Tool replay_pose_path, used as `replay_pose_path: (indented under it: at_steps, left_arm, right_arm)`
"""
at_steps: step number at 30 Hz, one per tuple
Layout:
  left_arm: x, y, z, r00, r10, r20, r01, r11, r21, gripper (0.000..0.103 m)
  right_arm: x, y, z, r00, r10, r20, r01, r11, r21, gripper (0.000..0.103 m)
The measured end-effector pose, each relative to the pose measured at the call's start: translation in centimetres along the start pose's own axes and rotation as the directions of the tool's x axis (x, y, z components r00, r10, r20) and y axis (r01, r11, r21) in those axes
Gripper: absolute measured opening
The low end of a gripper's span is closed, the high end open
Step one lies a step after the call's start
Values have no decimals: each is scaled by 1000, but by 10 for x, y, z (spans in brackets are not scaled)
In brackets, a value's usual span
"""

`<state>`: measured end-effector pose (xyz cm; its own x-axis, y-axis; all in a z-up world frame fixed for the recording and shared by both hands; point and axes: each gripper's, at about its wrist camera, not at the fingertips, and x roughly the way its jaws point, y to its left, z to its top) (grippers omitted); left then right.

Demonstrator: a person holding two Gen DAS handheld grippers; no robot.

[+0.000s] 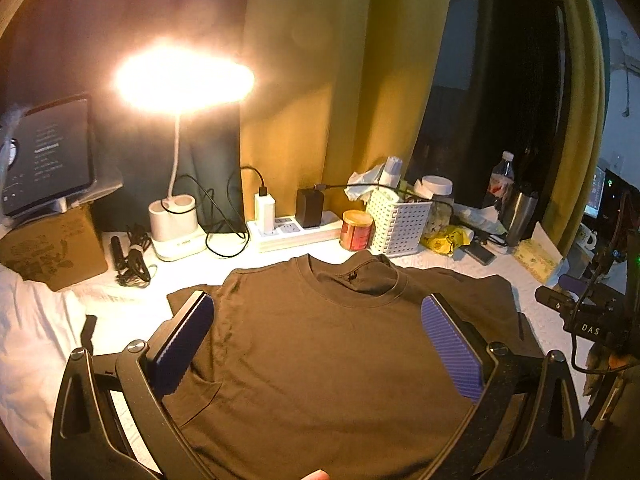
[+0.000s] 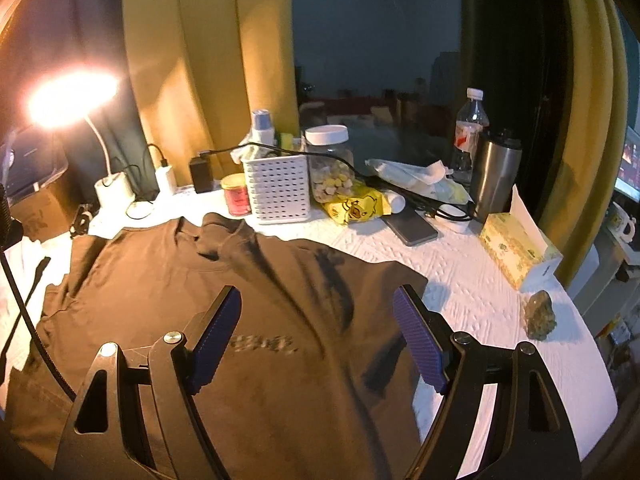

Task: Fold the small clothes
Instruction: 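Grasp the shirt's side edge with the right gripper and fold it inward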

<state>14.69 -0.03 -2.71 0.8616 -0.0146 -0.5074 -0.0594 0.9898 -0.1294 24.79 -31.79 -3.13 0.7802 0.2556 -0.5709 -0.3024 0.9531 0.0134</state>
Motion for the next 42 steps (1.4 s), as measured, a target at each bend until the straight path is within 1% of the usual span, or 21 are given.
replay_pose_path:
  at_steps: [7,12,16,18,21,22,23,24,25,26,27,28,29,30,31,34,38,42]
  left_arm:
    - [39,-7,2,998,23,-63,-22,1000,7,102]
    - [66,-9,1,993,45,-113,-44,999,12,102]
    - [85,-10,2,987,67,-146,-67,998,9,102]
    - [93,-10,1,983,75,-166,-75,997,6,102]
    - [104,-11,1,980,84,-183,-84,996,3,102]
    - [107,-11,1,978,86,-188,-88,996,0,102]
    - [109,-10,1,977,90,-192,-93,996,-4,102]
    - [111,-9,1,976,94,-195,-97,995,-6,102]
    - [113,-7,1,975,100,-200,-104,995,-8,102]
    - [114,-6,1,973,105,-205,-110,994,-8,102]
    - [115,-5,0,972,110,-208,-114,993,-9,102]
    - [116,-4,0,970,115,-212,-119,993,-8,102]
    - [117,-4,-1,970,117,-215,-122,993,-8,102]
    - [117,-3,-1,969,119,-217,-124,992,-8,102]
    - [117,-2,-1,969,119,-217,-123,992,-7,102]
    - [116,-3,2,972,114,-205,-114,993,8,102]
    - [110,-4,8,978,97,-183,-94,995,28,102]
    - [102,-3,11,982,72,-173,-65,997,41,102]
  right_arm:
    - [39,-28,6,999,16,-49,-16,1000,0,81]
    - [71,-55,7,996,24,-86,-23,1000,12,80]
    - [99,-75,7,991,38,-127,-35,999,20,79]
    - [114,-84,7,987,44,-156,-41,999,26,75]
    - [135,-96,6,979,66,-193,-58,997,49,75]
    - [142,-100,6,975,74,-210,-63,996,59,72]
    - [150,-103,4,970,83,-229,-69,995,69,67]
    - [156,-104,3,965,94,-246,-77,994,77,55]
    - [161,-106,1,958,108,-264,-89,992,85,46]
    - [166,-106,-2,950,129,-283,-107,990,93,45]
    - [166,-105,-2,953,135,-273,-116,990,85,40]
    - [165,-103,-2,951,150,-272,-132,988,82,30]
    - [166,-103,-2,948,164,-273,-147,986,82,26]
    - [165,-102,-1,948,169,-270,-153,985,79,15]
    - [164,-103,-1,949,174,-263,-159,984,78,9]
    - [157,-111,1,961,155,-230,-141,987,74,9]
    - [144,-123,3,977,84,-194,-73,995,66,8]
    - [130,-127,8,985,42,-170,-32,998,61,8]
